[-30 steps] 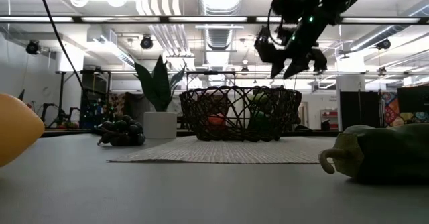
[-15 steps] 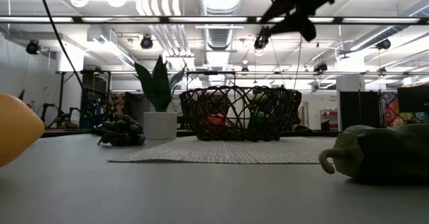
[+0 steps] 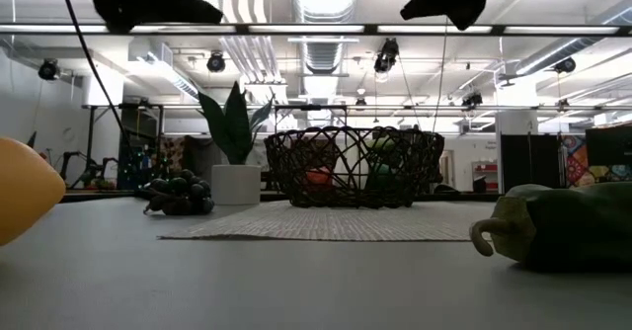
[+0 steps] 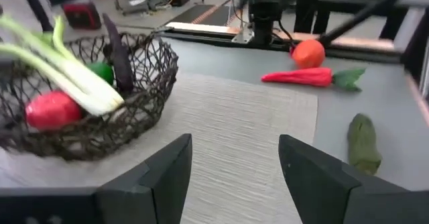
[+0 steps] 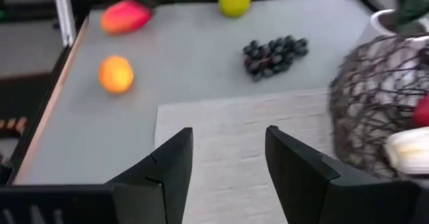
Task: Build produce basket
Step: Put the yellow apple into the black wire basket
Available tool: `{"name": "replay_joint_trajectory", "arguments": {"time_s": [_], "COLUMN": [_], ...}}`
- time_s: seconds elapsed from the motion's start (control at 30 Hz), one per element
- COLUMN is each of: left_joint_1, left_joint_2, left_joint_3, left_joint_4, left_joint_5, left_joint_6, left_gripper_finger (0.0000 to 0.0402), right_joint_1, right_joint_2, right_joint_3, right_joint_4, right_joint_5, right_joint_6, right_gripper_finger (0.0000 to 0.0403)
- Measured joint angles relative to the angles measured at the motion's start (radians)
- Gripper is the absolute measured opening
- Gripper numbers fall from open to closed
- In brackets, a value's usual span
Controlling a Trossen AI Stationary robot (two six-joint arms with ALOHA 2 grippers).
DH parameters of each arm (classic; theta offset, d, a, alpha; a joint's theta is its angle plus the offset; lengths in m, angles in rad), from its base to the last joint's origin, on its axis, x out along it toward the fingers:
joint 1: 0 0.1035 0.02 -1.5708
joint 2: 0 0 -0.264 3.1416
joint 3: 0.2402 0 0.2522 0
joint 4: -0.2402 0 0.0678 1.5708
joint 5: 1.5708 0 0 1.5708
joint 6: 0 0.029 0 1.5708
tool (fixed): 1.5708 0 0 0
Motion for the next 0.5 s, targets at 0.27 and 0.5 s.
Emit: {"name": "replay_joint_trajectory", "arguments": {"time_s": [0.27, 0.5], "left_joint_1": [0.091, 0.27], "left_joint_2": [-0.062, -0.057], "left_joint_3": [0.017, 0.08], "left_joint_4": [-0.402, -1.175], "left_joint_5": [0.088, 0.534], "left_joint_6": [-0.579, -1.088], "left_gripper_finger": [0.0198, 0.0174], "right_joint_1": [0.077, 0.083], "right_joint_2": [0.103, 0.166], "right_joint_3": [-0.001, -0.001], "right_joint_4": [0.058, 0.131], "right_joint_5": [0.016, 0.016], "right_joint_6": [-0.019, -0.07], "right_gripper_finger": [0.0167, 0.0154]}}
